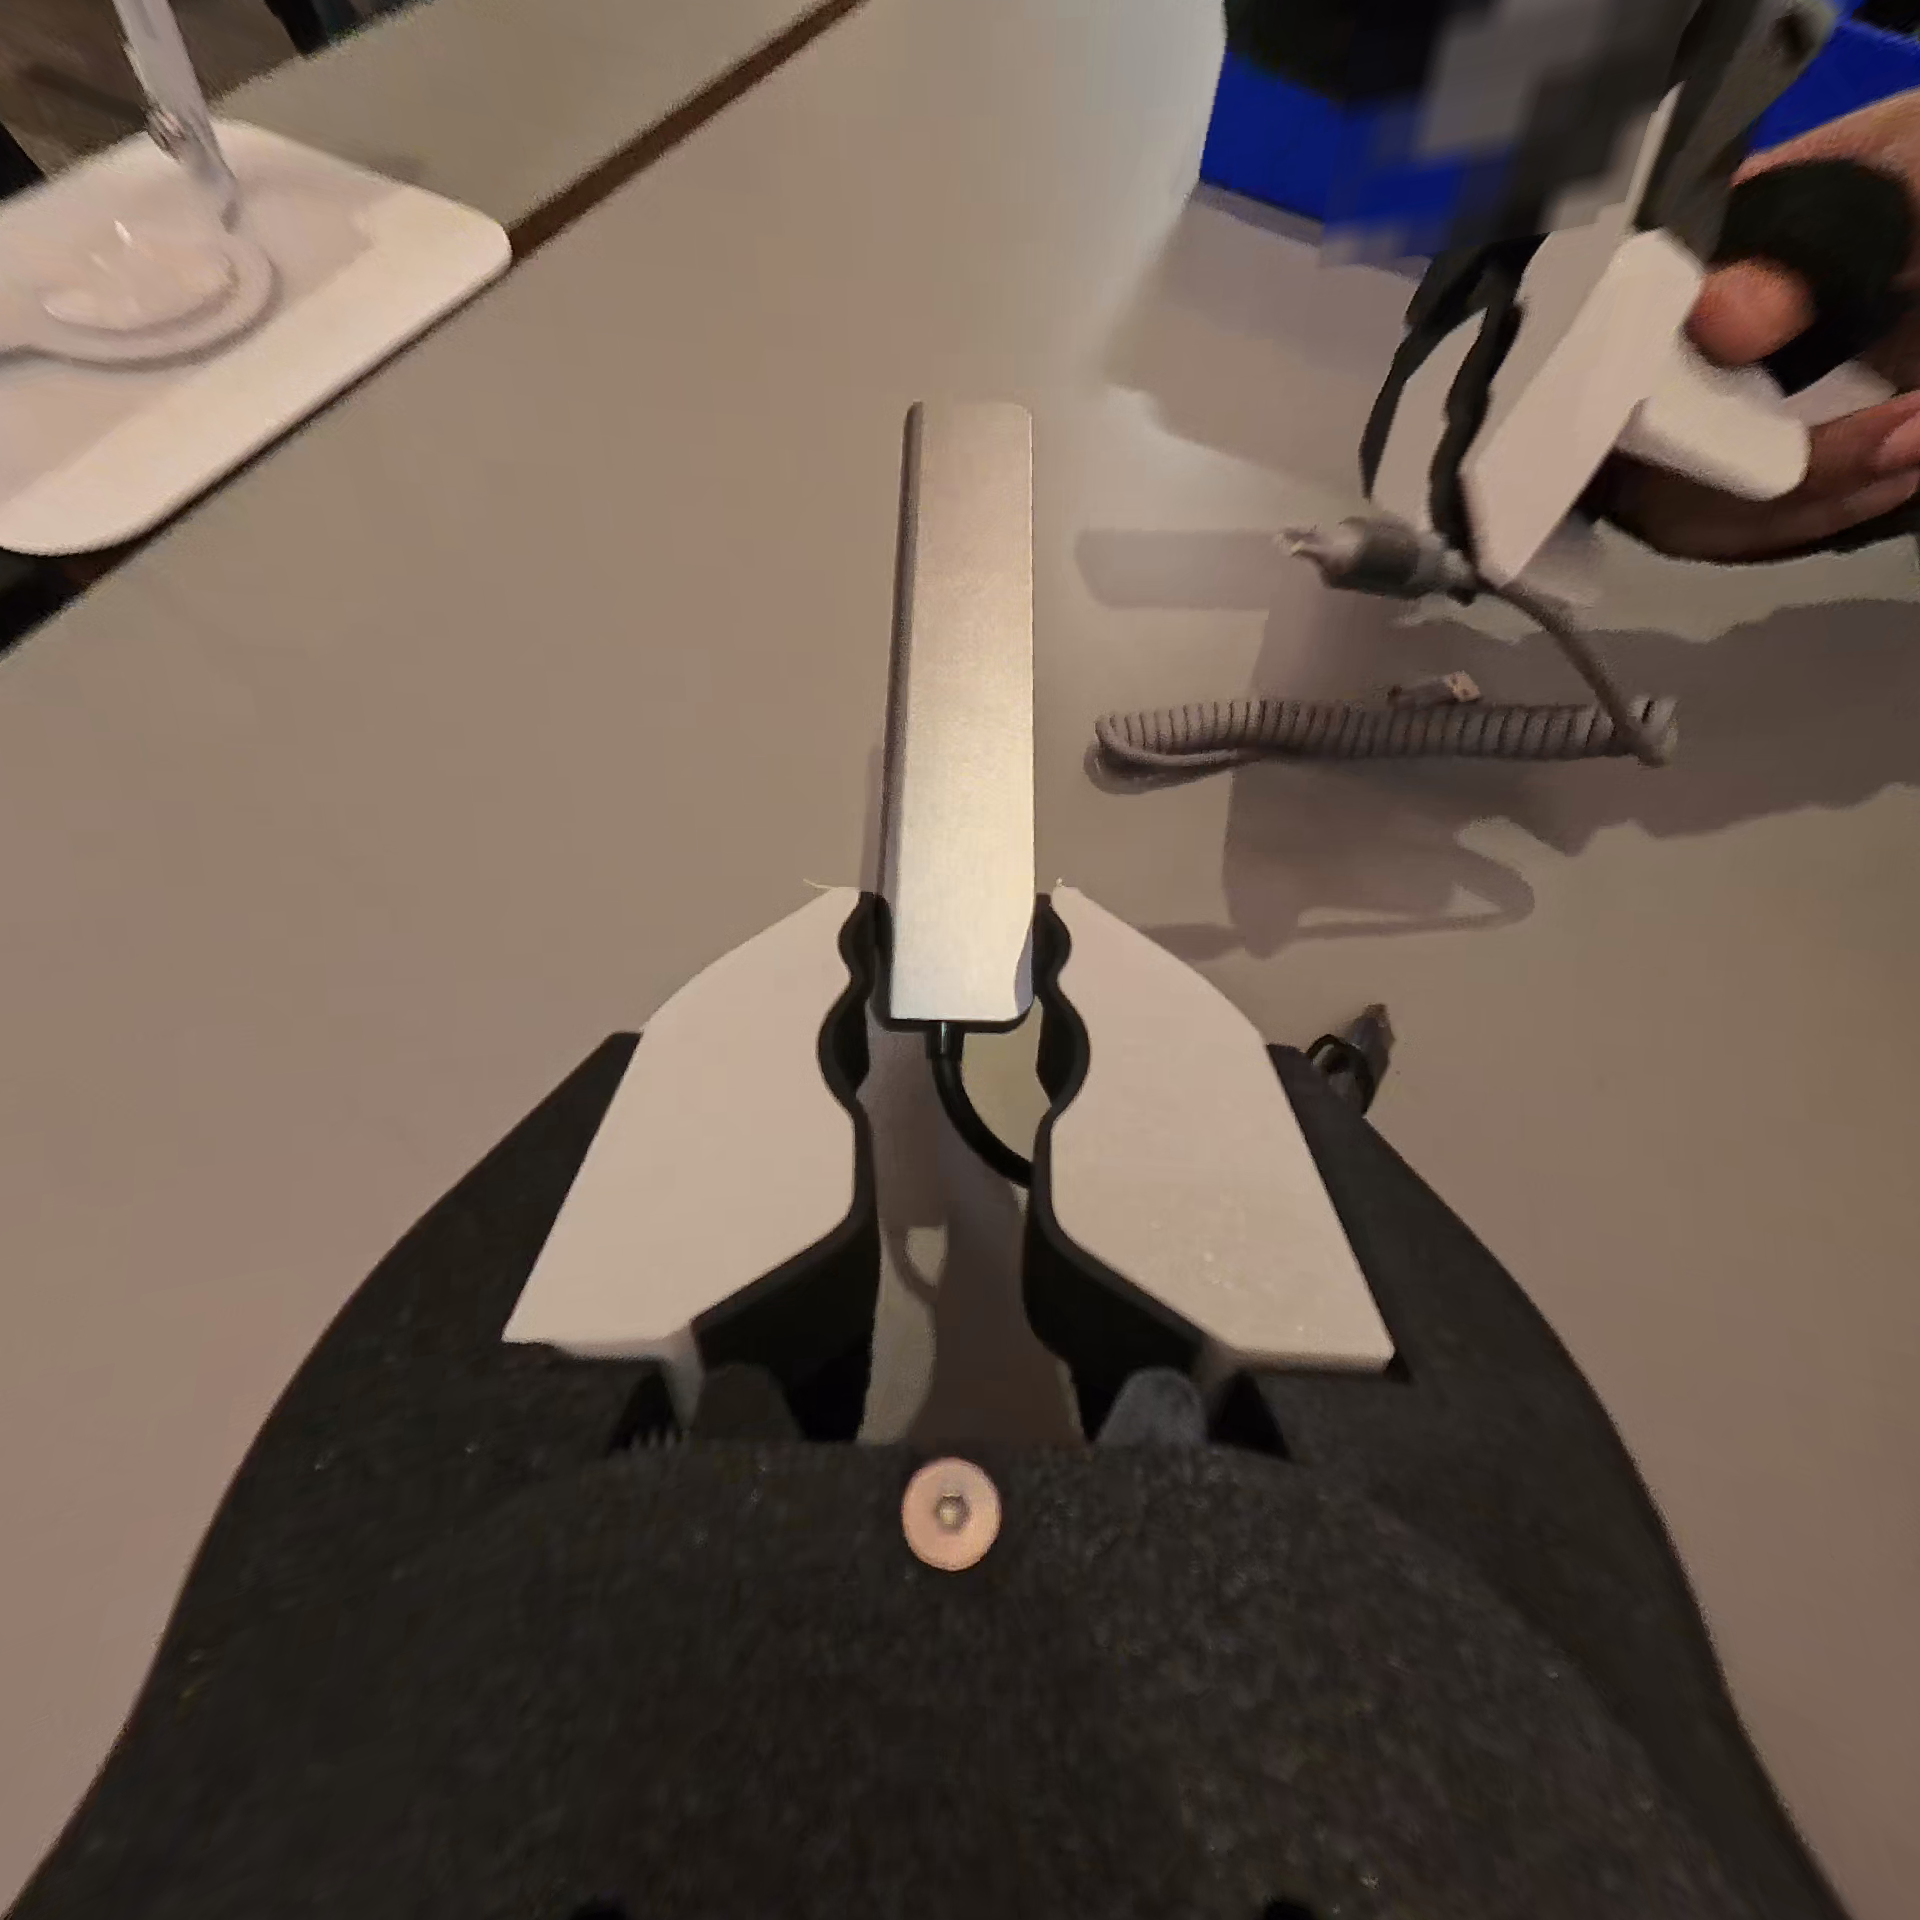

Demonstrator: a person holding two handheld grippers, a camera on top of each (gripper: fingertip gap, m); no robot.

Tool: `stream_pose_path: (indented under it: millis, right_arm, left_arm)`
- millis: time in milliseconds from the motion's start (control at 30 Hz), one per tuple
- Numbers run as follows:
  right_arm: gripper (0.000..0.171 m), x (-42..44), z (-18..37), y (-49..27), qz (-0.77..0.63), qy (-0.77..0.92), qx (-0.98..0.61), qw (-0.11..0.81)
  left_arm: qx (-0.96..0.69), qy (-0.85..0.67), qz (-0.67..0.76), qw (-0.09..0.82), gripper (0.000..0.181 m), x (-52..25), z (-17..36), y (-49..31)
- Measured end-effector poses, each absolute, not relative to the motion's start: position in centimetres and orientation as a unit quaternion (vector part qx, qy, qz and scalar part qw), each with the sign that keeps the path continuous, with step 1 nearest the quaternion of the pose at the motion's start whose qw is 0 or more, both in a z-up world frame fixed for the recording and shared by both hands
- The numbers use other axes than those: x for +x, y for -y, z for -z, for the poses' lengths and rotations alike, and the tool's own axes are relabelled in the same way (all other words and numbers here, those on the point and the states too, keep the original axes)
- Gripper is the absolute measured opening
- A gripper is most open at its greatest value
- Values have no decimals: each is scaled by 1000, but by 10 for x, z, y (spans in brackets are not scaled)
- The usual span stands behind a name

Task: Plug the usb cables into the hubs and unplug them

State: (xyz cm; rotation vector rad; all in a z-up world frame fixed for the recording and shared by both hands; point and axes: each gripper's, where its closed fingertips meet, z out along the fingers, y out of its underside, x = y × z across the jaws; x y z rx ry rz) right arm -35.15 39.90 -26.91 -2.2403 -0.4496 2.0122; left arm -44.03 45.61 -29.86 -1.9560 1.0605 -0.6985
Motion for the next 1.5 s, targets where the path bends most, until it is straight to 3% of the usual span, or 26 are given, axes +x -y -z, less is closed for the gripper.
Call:
stream_pose_path:
  millis: [133, 633, 1500]
  right_arm:
    - [2, -352, 268, -407, -681, 124, -721, 43]
    - [3, -353, 279, -428, -566, 208, -791, 107]
    - [3, -359, 289, -430, -549, 196, -808, 83]
  left_arm:
    - [-755, -414, 267, 433, 28, -439, 282, -456]
    - [-759, -425, 252, 425, 28, -429, 281, -449]
    - [-763, -450, 197, 419, 28, -425, 288, -447]
